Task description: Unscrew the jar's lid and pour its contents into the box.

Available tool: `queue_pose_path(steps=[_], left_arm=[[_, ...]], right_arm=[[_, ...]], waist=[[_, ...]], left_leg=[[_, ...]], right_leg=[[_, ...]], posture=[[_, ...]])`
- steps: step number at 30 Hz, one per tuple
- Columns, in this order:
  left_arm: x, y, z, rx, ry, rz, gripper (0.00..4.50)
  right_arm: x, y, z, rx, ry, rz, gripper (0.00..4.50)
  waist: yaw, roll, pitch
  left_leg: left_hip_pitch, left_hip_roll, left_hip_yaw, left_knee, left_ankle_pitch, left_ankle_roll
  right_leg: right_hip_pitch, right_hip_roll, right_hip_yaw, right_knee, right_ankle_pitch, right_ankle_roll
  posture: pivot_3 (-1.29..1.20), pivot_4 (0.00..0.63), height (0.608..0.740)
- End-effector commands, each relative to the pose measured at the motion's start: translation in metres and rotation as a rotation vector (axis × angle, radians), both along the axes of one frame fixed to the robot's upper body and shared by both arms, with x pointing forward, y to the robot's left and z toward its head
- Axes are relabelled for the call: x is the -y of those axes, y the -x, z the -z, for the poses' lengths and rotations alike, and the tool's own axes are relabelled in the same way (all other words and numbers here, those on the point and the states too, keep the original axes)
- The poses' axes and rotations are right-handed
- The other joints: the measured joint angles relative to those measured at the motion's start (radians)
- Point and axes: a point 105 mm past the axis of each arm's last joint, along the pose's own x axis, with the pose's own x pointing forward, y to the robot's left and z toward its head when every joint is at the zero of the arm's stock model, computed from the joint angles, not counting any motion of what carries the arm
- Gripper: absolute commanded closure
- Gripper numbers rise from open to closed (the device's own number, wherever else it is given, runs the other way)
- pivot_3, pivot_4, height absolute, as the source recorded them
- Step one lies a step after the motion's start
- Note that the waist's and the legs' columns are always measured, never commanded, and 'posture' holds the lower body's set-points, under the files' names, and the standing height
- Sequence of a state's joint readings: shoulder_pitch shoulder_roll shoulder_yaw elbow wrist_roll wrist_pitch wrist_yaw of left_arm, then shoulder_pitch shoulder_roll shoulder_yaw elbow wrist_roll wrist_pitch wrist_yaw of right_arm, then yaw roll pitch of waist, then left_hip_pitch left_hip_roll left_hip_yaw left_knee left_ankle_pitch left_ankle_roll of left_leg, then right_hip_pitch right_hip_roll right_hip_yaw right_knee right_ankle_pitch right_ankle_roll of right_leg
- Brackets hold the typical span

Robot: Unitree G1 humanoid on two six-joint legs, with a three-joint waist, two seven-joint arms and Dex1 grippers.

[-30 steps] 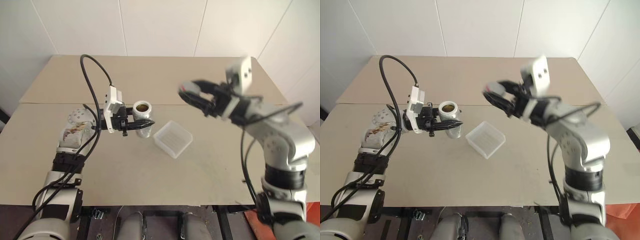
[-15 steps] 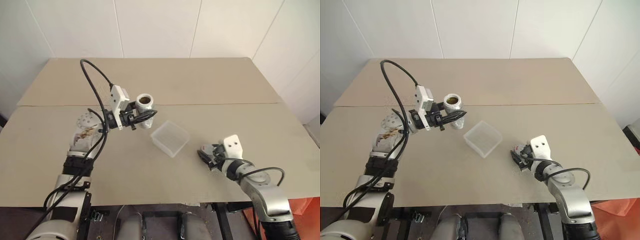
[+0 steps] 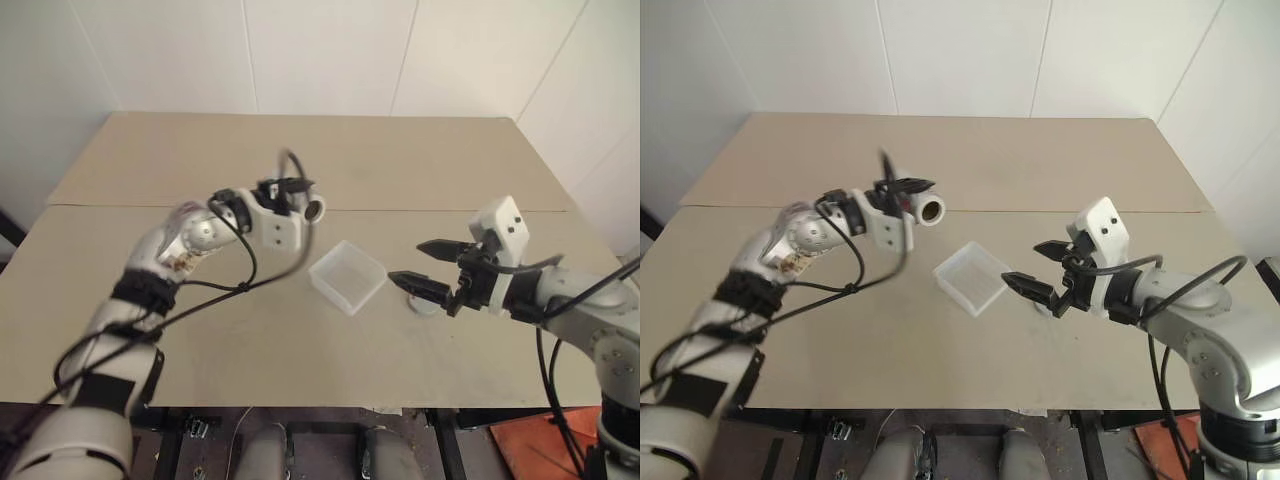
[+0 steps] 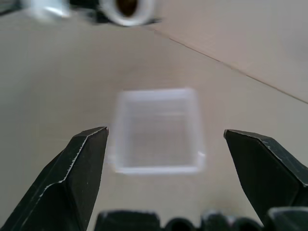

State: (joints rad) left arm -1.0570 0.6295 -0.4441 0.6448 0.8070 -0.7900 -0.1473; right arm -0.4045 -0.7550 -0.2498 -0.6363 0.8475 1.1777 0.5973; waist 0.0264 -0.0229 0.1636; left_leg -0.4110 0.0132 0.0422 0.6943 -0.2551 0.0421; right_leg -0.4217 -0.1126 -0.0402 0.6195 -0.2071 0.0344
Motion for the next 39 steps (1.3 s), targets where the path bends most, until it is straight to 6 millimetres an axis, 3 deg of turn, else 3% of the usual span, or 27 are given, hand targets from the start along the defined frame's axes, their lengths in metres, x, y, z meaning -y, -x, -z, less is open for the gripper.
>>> queue_pose_path(steps=[1, 10, 17, 22, 25, 27, 32, 35, 37, 39], left_arm=[[0.024, 0.006, -0.009, 0.343, -0.166, 0.171, 2.54], [0.074, 0.02, 0.021, 0.543, -0.336, 0.398, 2.54], [0.078, 0.009, 0.009, 0.642, -0.346, 0.329, 2.54], [0.078, 0.012, 0.011, 0.633, -0.315, 0.345, 2.54], [0.074, 0.011, 0.012, 0.436, -0.144, 0.281, 2.54], [0.065, 0.003, 0.012, 0.186, 0.032, 0.163, 2.54], [0.043, -0.016, -0.009, -0.539, 0.697, -0.055, 2.54], [0.026, -0.027, -0.015, -0.803, 0.992, -0.161, 2.54], [0.017, -0.025, -0.014, -0.932, 1.134, -0.179, 2.54], [0.014, -0.013, -0.008, -0.967, 1.048, -0.184, 2.54]], right_arm=[[-0.003, 0.002, -0.007, -0.007, 0.02, -0.043, 0.02], [-0.008, -0.006, -0.024, 0.049, 0.007, -0.054, 0.02], [-0.01, -0.002, -0.035, 0.089, -0.038, -0.043, 0.02], [-0.01, -0.001, -0.032, 0.085, -0.05, -0.036, 0.02], [-0.011, 0.0, -0.028, 0.088, -0.045, -0.032, 0.02], [-0.01, 0.0, -0.027, 0.1, -0.044, -0.03, 0.02], [-0.007, -0.003, -0.028, 0.129, -0.062, -0.005, 0.02], [-0.007, -0.005, -0.028, 0.133, -0.082, 0.001, 0.02], [-0.008, -0.005, -0.029, 0.137, -0.097, 0.001, 0.02], [-0.01, -0.005, -0.029, 0.138, -0.106, 0.0, 0.02]], waist=[[0.009, 0.0, 0.0], [0.011, 0.0, 0.0], [0.01, 0.0, 0.0], [0.01, 0.0, 0.0], [0.011, 0.0, 0.0], [0.009, 0.0, 0.0], [-0.004, 0.0, 0.0], [-0.012, 0.0, 0.0], [-0.017, 0.0, 0.0], [-0.023, 0.0, 0.0]], left_leg=[[-0.002, 0.0, 0.0, 0.0, 0.0, 0.001], [-0.012, 0.0, 0.012, 0.002, -0.002, 0.003], [-0.011, 0.001, 0.013, 0.003, -0.002, 0.003], [-0.012, 0.0, 0.013, 0.003, -0.002, 0.003], [-0.012, 0.0, 0.013, 0.003, -0.002, 0.003], [-0.011, 0.001, 0.013, 0.004, -0.002, 0.003], [-0.011, 0.002, 0.012, 0.006, -0.002, 0.003], [-0.012, 0.002, 0.009, 0.01, -0.002, 0.004], [-0.01, 0.001, 0.005, 0.011, -0.002, 0.004], [-0.008, 0.001, 0.004, 0.01, -0.002, 0.004]], right_leg=[[0.0, 0.0, 0.0, -0.002, 0.001, 0.001], [-0.007, 0.0, -0.001, -0.004, 0.003, 0.005], [-0.007, 0.0, -0.001, -0.001, 0.003, 0.005], [-0.007, -0.001, -0.001, -0.001, 0.003, 0.005], [-0.007, -0.001, -0.001, -0.001, 0.003, 0.005], [-0.007, -0.001, 0.0, -0.001, 0.003, 0.005], [-0.008, -0.002, 0.0, 0.003, 0.003, 0.005], [-0.007, -0.002, 0.0, 0.004, 0.003, 0.005], [-0.005, -0.001, 0.001, 0.005, 0.003, 0.005], [-0.003, -0.001, 0.001, 0.005, 0.003, 0.005]], posture=[[0.0, 0.15, 0.74], [0.0, 0.15, 0.74], [0.0, 0.15, 0.74], [0.0, 0.15, 0.74], [0.0, 0.15, 0.74], [0.0, 0.15, 0.74], [0.0, 0.15, 0.74], [0.0, 0.15, 0.74], [0.0, 0.15, 0.74], [0.0, 0.15, 0.74]])
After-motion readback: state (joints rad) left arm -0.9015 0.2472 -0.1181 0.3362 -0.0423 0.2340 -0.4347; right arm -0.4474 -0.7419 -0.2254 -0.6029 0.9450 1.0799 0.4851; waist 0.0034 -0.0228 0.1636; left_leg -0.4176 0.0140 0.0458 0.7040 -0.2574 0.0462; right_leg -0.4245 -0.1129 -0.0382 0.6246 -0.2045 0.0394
